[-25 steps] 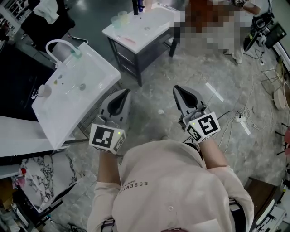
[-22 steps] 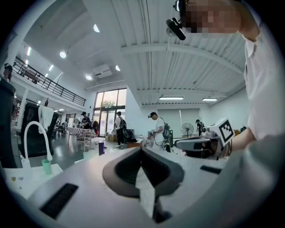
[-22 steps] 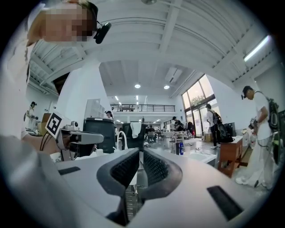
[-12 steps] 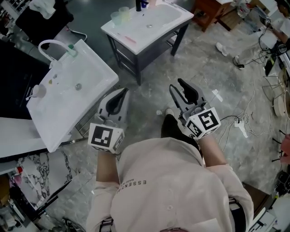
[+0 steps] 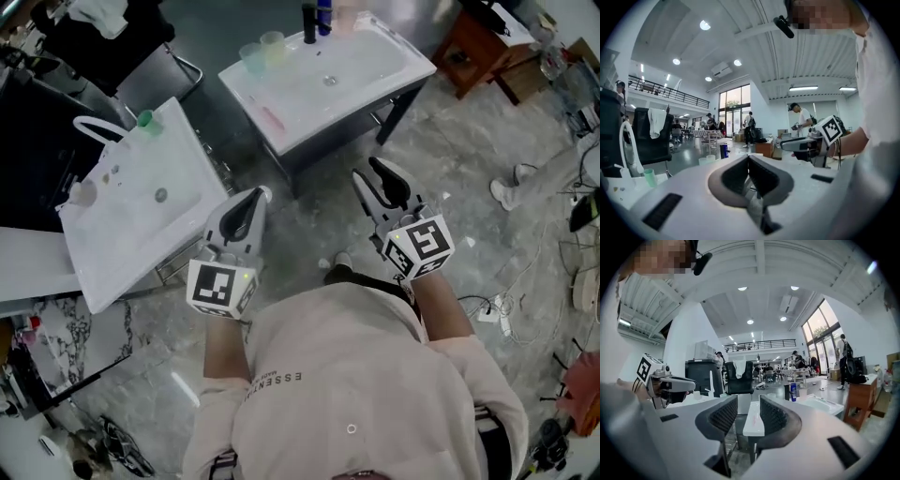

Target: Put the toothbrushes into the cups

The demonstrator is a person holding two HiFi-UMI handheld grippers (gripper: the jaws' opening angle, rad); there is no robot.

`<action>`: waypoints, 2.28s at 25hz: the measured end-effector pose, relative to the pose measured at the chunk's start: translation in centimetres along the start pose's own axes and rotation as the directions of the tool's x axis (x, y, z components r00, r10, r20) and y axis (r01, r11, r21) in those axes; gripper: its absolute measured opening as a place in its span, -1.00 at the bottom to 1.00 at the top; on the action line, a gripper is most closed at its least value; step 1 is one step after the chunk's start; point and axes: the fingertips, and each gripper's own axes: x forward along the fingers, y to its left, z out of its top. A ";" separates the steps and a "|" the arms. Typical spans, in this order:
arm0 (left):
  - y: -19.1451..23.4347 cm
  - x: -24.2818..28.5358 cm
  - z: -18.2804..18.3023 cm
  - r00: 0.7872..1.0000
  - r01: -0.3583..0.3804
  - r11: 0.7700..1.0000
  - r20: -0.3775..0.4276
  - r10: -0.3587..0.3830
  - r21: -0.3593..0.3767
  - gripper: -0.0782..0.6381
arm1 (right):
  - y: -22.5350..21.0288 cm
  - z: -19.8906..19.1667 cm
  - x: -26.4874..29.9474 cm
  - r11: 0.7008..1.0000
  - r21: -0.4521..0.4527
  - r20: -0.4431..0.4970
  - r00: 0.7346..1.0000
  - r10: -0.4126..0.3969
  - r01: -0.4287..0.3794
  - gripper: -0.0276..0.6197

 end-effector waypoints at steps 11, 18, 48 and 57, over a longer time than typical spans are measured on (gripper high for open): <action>2.2 9.2 -0.2 0.975 -0.224 0.971 -0.029 0.222 -0.085 -0.78 | -8.2 -2.2 10.2 0.963 0.005 -0.170 0.949 0.266 -0.269 -0.48; 7.3 11.6 -3.2 0.958 -0.284 0.953 -0.081 0.277 -0.107 -0.78 | -7.0 -5.5 17.9 0.933 0.028 -0.305 0.886 0.351 -0.360 -0.48; 26.3 15.2 -10.2 0.908 -0.415 0.868 -0.183 0.377 -0.272 -0.78 | -2.5 -22.0 41.9 0.890 0.087 -0.826 0.467 0.315 -0.448 -0.48; 26.3 15.4 -11.4 0.883 -0.463 0.840 -0.224 0.412 -0.283 -0.78 | -3.3 -23.4 43.1 0.908 0.060 -0.845 0.463 0.267 -0.414 -0.74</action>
